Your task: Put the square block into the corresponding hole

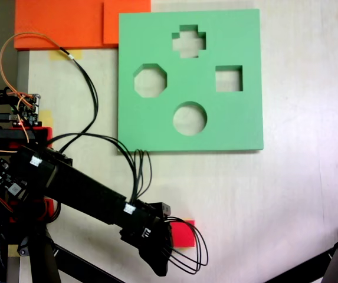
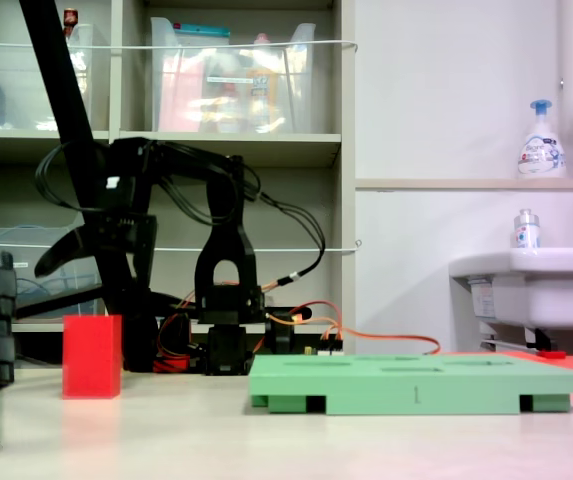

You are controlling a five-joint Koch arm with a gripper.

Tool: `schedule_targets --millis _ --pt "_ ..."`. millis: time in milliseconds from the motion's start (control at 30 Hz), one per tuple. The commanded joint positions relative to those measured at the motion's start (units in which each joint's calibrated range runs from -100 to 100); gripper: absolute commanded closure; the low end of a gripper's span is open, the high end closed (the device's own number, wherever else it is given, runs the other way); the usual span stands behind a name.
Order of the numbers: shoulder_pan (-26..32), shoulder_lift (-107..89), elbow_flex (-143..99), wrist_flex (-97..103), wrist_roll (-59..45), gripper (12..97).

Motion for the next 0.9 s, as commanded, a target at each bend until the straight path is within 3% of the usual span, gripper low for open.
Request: schedule_targets --millis 0,867 --pt "-0.05 1.22 5.53 0.77 -0.39 34.3" --pt "2.93 4.71 11.72 0.39 2.3 38.0"
